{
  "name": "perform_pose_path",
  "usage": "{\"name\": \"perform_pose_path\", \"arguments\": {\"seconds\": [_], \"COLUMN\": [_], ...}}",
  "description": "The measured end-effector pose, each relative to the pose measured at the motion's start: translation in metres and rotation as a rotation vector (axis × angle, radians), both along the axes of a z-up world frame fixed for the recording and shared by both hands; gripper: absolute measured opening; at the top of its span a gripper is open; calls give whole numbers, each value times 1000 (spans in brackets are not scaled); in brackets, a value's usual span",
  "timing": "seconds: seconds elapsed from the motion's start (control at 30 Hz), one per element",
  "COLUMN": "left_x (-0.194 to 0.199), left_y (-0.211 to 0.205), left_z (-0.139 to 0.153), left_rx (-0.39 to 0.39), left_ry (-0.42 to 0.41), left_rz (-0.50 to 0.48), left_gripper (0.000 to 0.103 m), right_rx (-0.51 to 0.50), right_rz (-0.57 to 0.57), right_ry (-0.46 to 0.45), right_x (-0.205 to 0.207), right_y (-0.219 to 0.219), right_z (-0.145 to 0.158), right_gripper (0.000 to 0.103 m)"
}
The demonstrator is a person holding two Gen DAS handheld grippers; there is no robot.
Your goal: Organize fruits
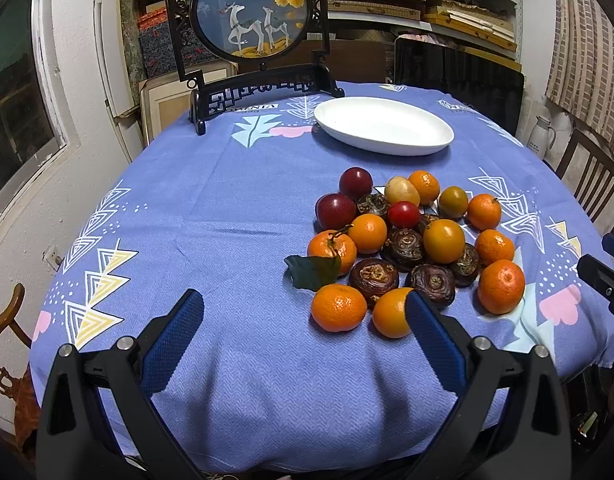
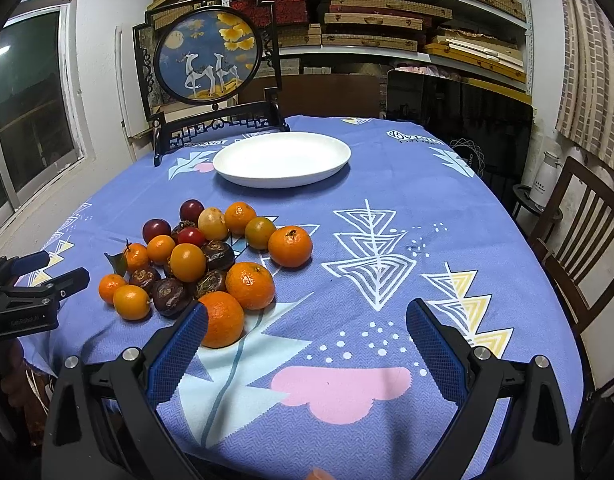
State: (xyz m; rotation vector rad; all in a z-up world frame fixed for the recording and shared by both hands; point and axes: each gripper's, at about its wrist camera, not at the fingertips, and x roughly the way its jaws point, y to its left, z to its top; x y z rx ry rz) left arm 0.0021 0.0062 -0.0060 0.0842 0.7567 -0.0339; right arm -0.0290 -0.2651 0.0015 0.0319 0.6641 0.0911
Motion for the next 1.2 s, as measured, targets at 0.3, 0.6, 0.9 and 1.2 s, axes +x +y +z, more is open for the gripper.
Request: {"name": "perform_pose_path", "arguments": {"seconds": [0.3, 0.6, 0.9, 1.2], "left_x": [1, 0, -1, -2], "left_y": [0, 1, 1, 0], "left_z": [-1, -1, -1, -1], "left_rx": [2, 0, 0, -1], "left_ry": [4, 1, -1, 2], "left_rz": [-1, 1, 1, -1], "left_gripper": [98, 98, 98, 98], "right_rx": [1, -4, -7, -9], "right_rz": [6, 10, 17, 23], "right_ry": [6, -4, -3, -2], "right_x": [0, -2, -3, -5], "right_y": [1, 4, 7, 8], "right_z": [-1, -1, -1, 0], "right_gripper": [99, 99, 99, 99]}}
